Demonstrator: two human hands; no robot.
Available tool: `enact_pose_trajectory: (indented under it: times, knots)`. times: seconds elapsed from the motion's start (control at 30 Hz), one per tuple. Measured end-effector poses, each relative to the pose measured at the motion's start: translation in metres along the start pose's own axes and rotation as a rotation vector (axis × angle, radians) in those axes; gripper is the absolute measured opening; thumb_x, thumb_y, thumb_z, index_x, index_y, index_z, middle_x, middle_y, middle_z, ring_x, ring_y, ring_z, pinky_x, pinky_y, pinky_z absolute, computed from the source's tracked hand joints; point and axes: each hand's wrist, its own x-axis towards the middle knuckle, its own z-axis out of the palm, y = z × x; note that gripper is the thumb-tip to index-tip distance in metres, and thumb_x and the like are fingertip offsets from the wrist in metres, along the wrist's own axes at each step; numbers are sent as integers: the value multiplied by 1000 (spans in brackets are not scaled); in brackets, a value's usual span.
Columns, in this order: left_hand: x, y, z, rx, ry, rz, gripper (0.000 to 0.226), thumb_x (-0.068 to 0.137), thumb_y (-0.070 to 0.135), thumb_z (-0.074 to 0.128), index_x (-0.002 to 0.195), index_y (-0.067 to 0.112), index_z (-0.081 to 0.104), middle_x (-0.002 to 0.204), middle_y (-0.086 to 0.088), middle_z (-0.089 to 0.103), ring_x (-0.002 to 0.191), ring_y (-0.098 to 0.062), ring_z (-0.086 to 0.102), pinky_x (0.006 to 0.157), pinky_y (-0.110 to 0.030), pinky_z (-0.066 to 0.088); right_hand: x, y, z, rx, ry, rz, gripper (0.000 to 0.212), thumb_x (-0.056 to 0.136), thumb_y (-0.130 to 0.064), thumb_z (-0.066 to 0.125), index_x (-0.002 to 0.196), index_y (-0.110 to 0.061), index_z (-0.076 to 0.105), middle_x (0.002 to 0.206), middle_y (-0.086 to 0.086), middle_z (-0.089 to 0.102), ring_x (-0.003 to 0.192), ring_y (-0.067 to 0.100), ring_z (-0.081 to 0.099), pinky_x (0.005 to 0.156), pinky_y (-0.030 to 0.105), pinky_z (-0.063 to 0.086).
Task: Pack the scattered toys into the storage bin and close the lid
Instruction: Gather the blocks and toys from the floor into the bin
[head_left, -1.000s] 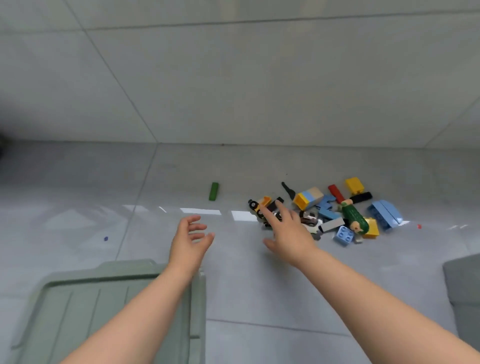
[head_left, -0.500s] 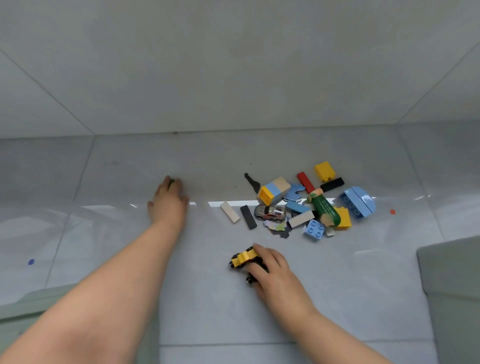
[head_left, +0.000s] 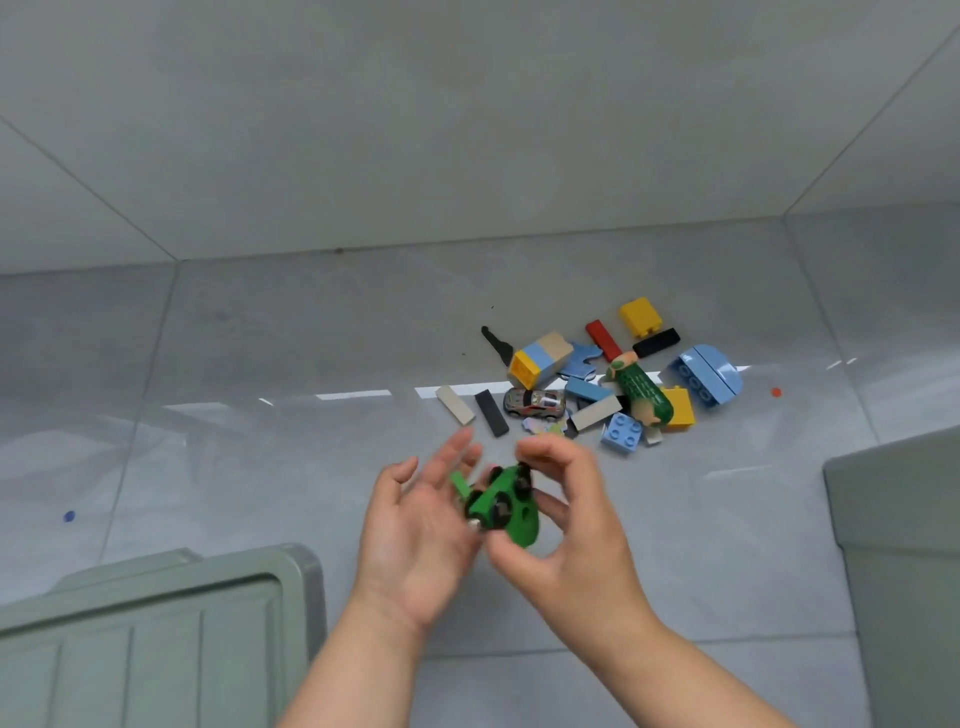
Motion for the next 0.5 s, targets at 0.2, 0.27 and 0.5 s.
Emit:
enact_pose_trajectory:
  times: [0.2, 0.27, 0.5]
  knots:
    - [-17, -20, -15, -173, -23, -57, 35, 79, 34, 50, 91, 9, 73, 95, -17, 68, 81, -33, 68, 71, -45, 56, 8, -2, 5, -207, -191, -44, 55, 73, -48, 55, 124, -37, 37, 130, -19, 40, 125, -7, 32, 104, 8, 25]
    - [-15, -18, -26, -167, 24, 7, 27, 78, 24, 51, 83, 10, 73, 95, -14, 68, 84, -32, 66, 72, -46, 55, 21, 11, -4, -318, -100, 25, 45, 80, -39, 50, 124, -35, 40, 129, -16, 43, 124, -1, 33, 107, 17, 28]
    - [-10, -12, -60, -89, 181, 107, 41, 80, 45, 52, 99, 12, 69, 105, -12, 65, 97, -31, 61, 83, -51, 52, 48, 66, 9, -724, -367, 113, 30, 88, -22, 58, 117, -23, 56, 117, -1, 56, 112, 23, 48, 88, 32, 40]
